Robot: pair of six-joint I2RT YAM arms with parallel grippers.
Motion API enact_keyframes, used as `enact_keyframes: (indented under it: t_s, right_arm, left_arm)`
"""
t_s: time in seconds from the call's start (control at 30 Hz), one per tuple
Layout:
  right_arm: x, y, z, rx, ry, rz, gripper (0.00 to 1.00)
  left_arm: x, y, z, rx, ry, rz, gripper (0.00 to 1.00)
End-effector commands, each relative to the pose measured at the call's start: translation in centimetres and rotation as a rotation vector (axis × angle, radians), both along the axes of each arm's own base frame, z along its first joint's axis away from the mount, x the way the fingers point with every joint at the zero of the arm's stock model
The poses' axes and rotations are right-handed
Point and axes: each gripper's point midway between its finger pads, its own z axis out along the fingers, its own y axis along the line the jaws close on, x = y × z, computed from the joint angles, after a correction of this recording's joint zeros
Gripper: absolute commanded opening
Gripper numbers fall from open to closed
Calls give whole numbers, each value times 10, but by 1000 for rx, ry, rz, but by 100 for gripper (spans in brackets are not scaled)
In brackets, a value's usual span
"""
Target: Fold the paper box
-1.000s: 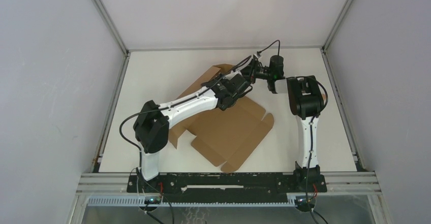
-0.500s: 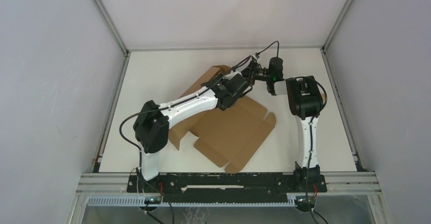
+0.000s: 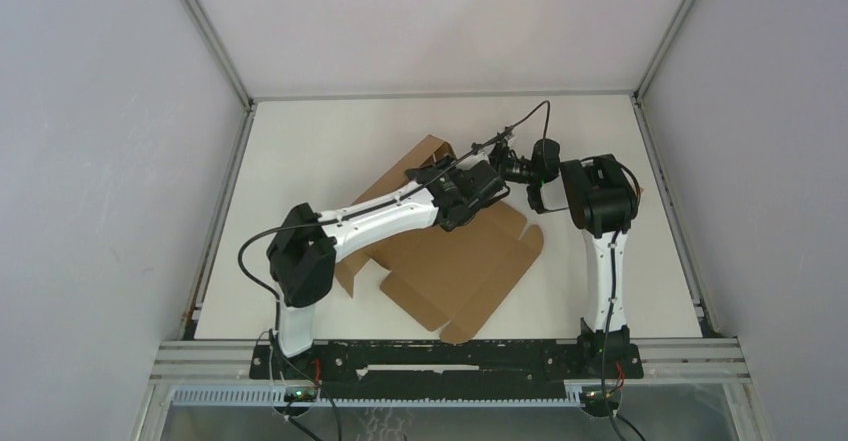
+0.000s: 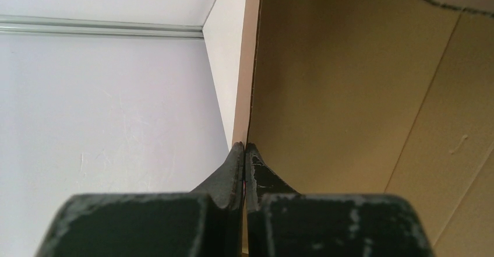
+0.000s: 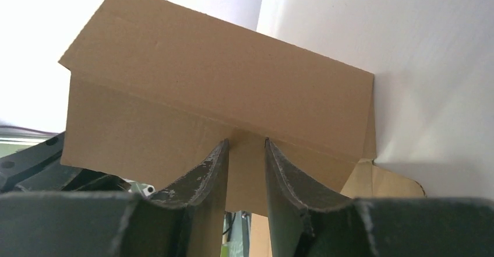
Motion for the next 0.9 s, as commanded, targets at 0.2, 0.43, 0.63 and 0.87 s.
enact_keyframes:
  t_s: [0.2, 0.43, 0.63, 0.87]
  right_arm:
    - [-13, 3, 28, -53, -351, -49, 43]
    - [-15, 8, 21, -157, -451, -86, 51]
    - [-18, 13, 14, -194, -520, -110, 53]
    - [-16, 21, 14, -194, -585, -135, 55]
  left_arm:
    - [-6, -14, 6, -3, -16, -20, 0]
    - [-7, -17, 6, 7, -15, -30, 0]
    - [-10, -21, 5, 17, -7, -47, 0]
    - [-14, -29, -2, 45, 15, -77, 0]
